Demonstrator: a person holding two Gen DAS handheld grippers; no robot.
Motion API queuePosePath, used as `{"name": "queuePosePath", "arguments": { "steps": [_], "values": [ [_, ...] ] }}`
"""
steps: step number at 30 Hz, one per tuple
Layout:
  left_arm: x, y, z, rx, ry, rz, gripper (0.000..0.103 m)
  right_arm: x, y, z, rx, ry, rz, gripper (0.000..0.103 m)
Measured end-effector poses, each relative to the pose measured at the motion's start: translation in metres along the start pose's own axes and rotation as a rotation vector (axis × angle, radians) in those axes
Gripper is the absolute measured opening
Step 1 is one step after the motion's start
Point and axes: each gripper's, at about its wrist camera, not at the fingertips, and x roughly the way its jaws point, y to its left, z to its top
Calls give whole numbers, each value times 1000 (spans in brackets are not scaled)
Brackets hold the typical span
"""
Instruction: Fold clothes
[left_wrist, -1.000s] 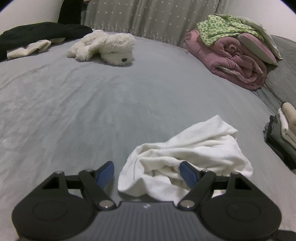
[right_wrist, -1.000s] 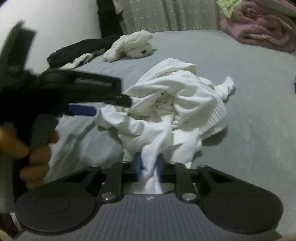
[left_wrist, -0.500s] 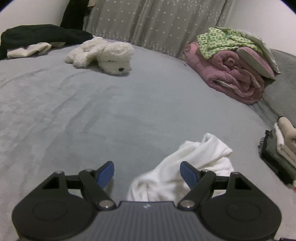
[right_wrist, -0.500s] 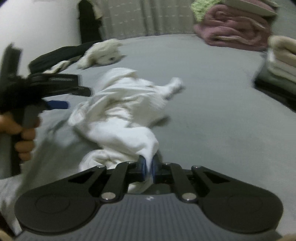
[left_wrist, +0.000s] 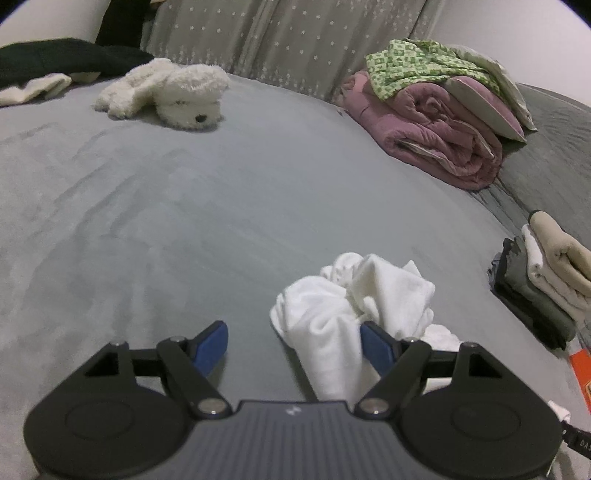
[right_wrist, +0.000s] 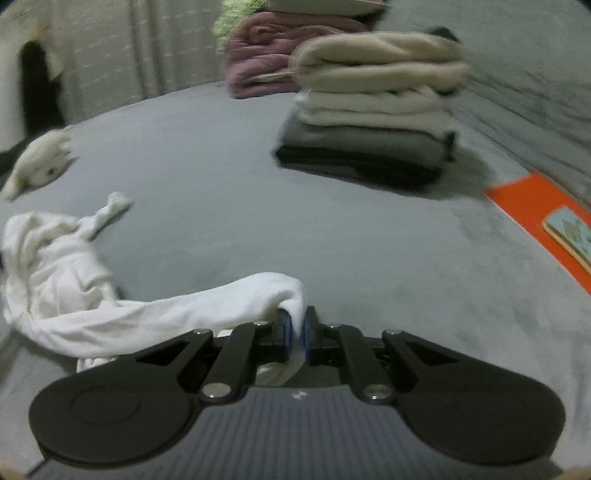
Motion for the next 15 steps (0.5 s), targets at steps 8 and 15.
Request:
{"name": "queuePosePath", "arguments": {
  "steps": [8,15],
  "values": [
    [6,0,-10,-61,28,-46,29,-8,5,5,47,-14,60,33],
    [-17,-9,-17,-35,24,-72,5,-20,19,21,89,-62,130,59]
  ]
}}
